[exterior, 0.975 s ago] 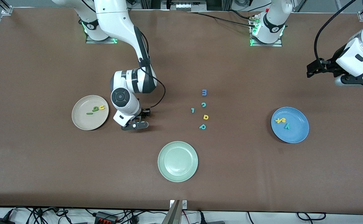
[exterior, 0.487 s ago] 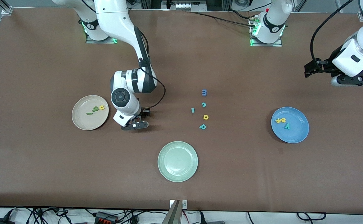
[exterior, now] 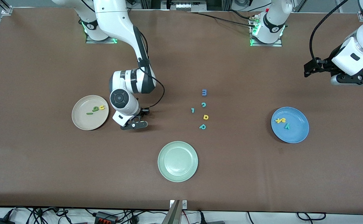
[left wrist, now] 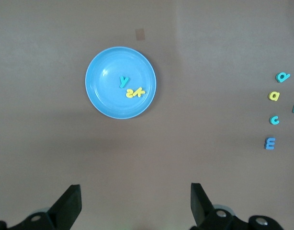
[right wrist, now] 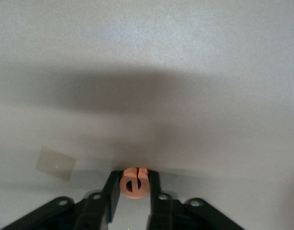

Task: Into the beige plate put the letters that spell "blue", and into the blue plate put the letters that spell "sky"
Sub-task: 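Carry the orange e over the beige plate and release it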

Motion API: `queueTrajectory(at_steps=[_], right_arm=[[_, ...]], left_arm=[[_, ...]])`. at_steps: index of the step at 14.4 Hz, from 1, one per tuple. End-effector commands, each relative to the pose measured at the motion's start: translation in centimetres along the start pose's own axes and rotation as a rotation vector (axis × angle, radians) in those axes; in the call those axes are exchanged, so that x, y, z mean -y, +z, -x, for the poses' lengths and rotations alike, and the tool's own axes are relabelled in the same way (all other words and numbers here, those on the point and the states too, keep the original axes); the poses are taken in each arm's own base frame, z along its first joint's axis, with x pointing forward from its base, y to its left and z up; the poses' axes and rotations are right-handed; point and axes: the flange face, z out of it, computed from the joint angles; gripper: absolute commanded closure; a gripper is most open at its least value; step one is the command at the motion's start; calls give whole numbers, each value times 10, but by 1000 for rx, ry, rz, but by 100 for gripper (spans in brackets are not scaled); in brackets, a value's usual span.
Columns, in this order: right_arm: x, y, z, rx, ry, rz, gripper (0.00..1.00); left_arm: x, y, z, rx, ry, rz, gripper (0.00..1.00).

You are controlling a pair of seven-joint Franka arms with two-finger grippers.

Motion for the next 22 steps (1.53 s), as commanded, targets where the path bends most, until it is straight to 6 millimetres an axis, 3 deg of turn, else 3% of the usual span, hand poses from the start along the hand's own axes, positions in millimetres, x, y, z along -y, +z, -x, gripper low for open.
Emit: queueTrajectory(at_steps=[1,4,6,8,10,13,15,17,18,19,20,22], right_arm=[[-4,0,4,27,-3,1,79],[-21,-26,-1,13,26,-10,79],[-49,-43,-4,27,44,3,79],[-97,-51,-3,61,43,18,79],[-151,-48,9,87,-2,34,79],[-236,-36,30,131,-72,20,79],[-272,-31,37,149,-98,-3,79],[-285,-25,44,164,-106,-13,76],[-288,-24,44,165,-103,-13,66],[-288,-25,44,162,-88,-14,19],[-286,-27,42,160,-89,-14,0],[-283,-46,35,141,-43,-6,0]], left_arm=[[0,-10,1,-31,14,10,0],[0,-9,-3,-30,16,8,0],[1,-9,-4,-32,15,8,0],[2,-8,-7,-35,15,5,0],[3,-11,-20,-36,14,10,0],[7,-11,-23,-39,7,11,0],[7,-11,-23,-39,7,11,0],[3,-10,-22,-36,13,10,0],[2,-11,-22,-39,15,10,0],[2,-11,-23,-41,15,10,0],[2,-11,-23,-42,15,10,0],[2,-11,-23,-41,17,10,0]])
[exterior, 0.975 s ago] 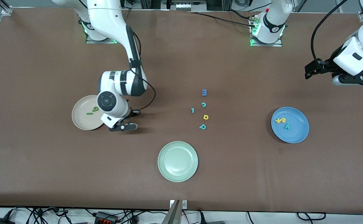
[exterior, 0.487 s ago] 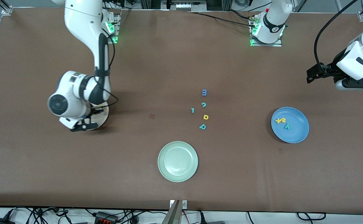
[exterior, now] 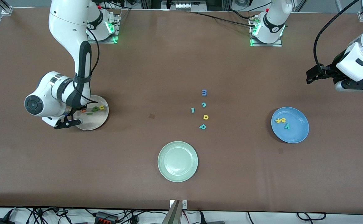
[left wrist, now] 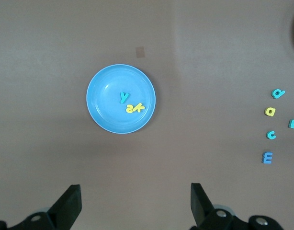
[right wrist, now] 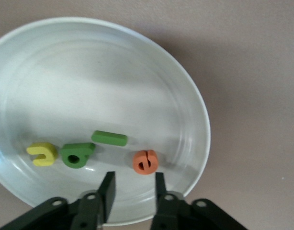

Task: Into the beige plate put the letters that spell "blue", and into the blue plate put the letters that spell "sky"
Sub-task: 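Carry the orange e over the beige plate and release it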

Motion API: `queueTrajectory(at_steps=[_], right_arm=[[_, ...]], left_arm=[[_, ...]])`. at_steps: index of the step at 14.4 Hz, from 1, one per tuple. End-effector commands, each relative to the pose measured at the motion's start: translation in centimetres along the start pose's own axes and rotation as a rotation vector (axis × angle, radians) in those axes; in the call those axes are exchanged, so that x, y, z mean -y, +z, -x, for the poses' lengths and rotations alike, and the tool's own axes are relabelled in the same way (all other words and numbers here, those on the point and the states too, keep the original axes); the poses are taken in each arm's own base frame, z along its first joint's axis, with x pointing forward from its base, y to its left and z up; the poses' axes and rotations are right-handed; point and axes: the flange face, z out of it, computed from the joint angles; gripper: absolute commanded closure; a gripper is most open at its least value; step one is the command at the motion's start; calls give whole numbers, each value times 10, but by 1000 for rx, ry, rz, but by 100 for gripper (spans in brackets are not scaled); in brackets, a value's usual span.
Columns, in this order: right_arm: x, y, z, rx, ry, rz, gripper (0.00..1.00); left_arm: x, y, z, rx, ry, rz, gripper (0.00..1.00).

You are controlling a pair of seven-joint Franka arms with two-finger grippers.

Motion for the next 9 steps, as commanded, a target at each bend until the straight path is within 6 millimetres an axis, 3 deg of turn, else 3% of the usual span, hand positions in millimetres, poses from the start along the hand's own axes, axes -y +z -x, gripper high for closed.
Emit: queueTrajectory(at_steps=[1,5,9], right_arm=[[8,-38,-4,-19,61,-15,0],[20,-105,-16,-51,178,-20,0],[29,-143,-22,-86,152,1,0]], left_arm=[[-2,-6,-4,-6,22,4,0],[-1,-7,-3,-6,13,4,0],[-5,-15,-2,-17,19,-11,0]])
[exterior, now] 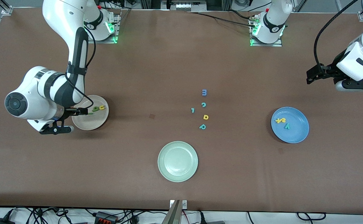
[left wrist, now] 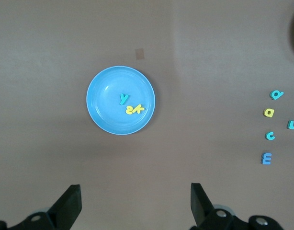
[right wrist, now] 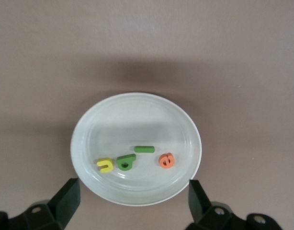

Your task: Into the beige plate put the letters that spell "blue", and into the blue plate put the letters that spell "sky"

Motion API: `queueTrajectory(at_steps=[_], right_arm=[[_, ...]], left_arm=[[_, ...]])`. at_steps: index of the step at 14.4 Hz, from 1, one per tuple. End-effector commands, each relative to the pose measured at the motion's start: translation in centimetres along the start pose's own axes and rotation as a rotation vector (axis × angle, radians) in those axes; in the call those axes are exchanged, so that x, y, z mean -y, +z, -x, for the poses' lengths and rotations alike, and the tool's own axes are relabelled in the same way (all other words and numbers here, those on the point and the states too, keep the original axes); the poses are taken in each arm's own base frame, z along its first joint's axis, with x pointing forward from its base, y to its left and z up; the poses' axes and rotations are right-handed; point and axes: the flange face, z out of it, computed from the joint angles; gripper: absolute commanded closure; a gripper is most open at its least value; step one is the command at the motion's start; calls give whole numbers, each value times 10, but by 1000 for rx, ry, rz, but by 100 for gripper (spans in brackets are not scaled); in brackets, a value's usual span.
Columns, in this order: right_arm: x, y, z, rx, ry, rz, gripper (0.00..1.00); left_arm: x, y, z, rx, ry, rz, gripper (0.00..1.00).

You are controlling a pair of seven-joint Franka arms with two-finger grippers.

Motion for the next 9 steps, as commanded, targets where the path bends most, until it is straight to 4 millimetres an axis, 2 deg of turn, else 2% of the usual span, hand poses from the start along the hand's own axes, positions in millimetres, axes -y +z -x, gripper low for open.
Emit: queueTrajectory(at_steps=[1,4,6,7,9], right_arm=[[7,-17,-2,-7,-5,9,0],[17,-25,-5,-26,-21,8,0],[26,-38,-10,-51,-43,13,0],[32,-44,-12,-65,-52,11,0],[38,-67,-17,-112,-65,-3,0]], left_arm=[[-3,-10,-2,-8,14,-11,0],[-2,-11,-4,-18,13,-12,0],[0,-7,-7,-12,10,-10,0],[2,-12,-9,-23,6,-9,0],[0,-15,-20,-32,9,-5,0]])
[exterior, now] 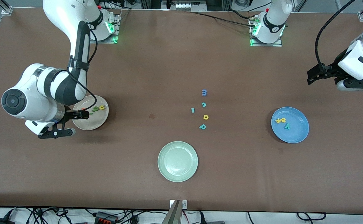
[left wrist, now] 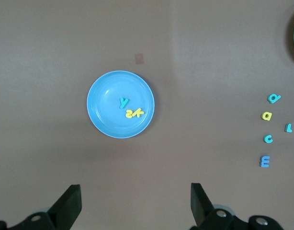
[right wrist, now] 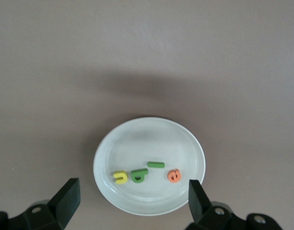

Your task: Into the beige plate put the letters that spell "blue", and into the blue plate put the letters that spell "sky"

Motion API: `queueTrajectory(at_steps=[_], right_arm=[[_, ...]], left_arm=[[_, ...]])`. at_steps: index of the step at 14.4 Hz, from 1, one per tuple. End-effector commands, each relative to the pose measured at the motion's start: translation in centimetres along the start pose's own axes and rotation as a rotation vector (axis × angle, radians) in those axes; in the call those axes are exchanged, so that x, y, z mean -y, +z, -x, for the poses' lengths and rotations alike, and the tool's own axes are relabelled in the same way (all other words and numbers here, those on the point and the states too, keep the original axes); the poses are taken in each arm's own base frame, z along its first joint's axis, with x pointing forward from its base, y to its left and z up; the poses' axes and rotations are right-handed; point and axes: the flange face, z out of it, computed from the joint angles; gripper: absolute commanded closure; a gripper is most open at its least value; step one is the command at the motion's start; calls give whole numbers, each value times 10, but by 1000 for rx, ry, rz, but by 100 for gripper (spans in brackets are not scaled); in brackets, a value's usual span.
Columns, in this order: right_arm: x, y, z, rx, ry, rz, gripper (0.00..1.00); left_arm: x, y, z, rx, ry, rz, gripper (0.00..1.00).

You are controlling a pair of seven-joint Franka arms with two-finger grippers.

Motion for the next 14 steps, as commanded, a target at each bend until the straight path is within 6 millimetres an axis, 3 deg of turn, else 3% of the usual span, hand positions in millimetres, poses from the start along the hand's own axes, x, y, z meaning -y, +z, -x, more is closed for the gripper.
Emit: queueTrajectory(at_steps=[1,5,8,12,14], right_arm=[[4,-34,-6,-53,4,-34,0],[14,-57,-3,-90,70,-173,0],[23,-76,5,-74,103,-144,0],[26,-125,21,-99,101,-88,0],[19,-152,33,-131,113,-54,0]], left_arm=[[-1,-8,-17,-13,11,-7,0],[-1,-7,-17,-11,10,-5,0],[2,-7,-18,-11,5,-7,0],[4,-6,-15,6,1,-6,0],[4,-6,-15,6,1,-6,0]])
